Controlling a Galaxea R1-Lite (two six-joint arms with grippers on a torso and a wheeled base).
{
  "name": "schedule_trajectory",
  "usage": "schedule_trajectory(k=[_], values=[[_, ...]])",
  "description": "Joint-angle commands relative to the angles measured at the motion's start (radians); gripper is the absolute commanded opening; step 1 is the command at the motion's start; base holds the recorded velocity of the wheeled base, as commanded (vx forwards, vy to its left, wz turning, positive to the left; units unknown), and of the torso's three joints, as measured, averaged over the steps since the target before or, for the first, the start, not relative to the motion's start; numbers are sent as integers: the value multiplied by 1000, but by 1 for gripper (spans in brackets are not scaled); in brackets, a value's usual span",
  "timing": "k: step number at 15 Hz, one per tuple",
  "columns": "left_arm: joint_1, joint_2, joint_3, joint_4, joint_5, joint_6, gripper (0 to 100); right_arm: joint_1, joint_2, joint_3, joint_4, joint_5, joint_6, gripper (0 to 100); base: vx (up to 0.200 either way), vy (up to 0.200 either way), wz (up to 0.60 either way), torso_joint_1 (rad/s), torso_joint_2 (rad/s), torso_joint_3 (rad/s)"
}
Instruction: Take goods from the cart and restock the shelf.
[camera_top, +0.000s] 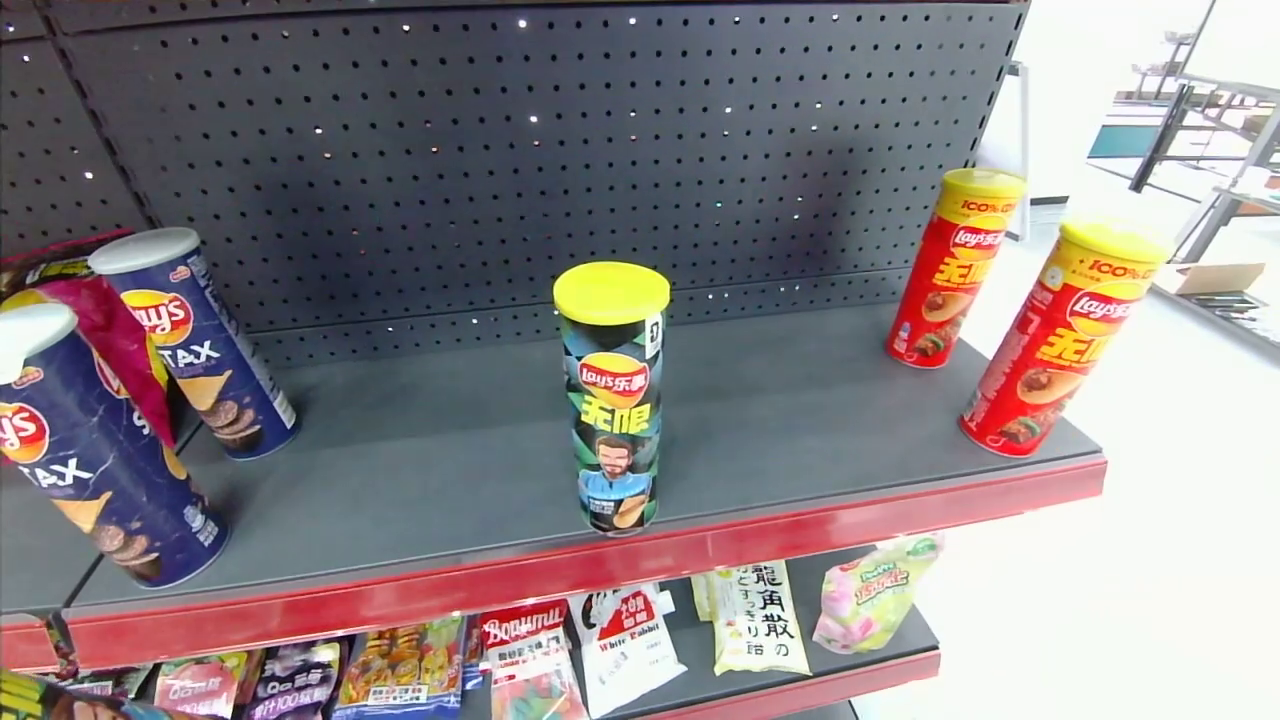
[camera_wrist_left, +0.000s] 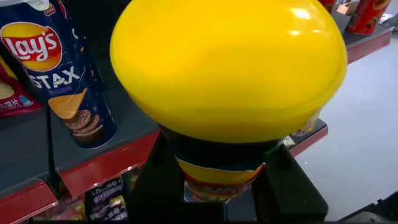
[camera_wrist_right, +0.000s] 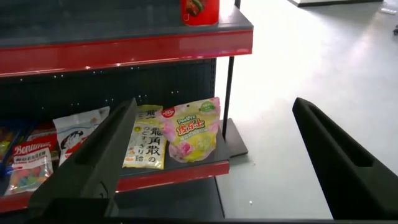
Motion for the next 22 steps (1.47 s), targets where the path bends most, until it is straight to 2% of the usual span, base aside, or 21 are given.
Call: schedule_trajectory(k=[1, 5, 6, 10, 12, 14, 17, 19, 20, 22], values=[[1, 23, 0, -14, -2, 1, 0, 1, 1, 1, -1, -3, -6, 100, 0, 0, 0, 0, 0, 0], [-1, 83, 3, -81, -5, 1, 0, 1, 1, 27, -25, 6, -3, 100, 0, 0, 0, 0, 0, 0], [-1, 97, 6, -85, -7, 2, 0, 1, 1, 36, -25, 38, -3, 100, 0, 0, 0, 0, 0, 0], [-1, 152, 3, -89, -28, 2, 0, 1, 1, 36, -25, 34, 13, 100, 0, 0, 0, 0, 0, 0], [-1, 243, 3, -157, -28, 5, 0, 1, 1, 36, -25, 34, 13, 100, 0, 0, 0, 0, 0, 0], [-7, 371, 3, -272, -30, 11, 0, 1, 1, 36, -25, 34, 13, 100, 0, 0, 0, 0, 0, 0], [-76, 571, -2, -467, -27, 51, 0, 1, 1, 36, -25, 34, 13, 100, 0, 0, 0, 0, 0, 0], [-136, 710, -20, -615, -18, 54, 0, 1, 1, 36, -25, 34, 13, 100, 0, 0, 0, 0, 0, 0], [-165, 773, -39, -667, 1, 54, 0, 1, 1, 36, -25, 34, 13, 100, 0, 0, 0, 0, 0, 0], [-271, 927, -115, -736, 110, 45, 0, 1, 1, 36, -25, 34, 13, 100, 0, 0, 0, 0, 0, 0]])
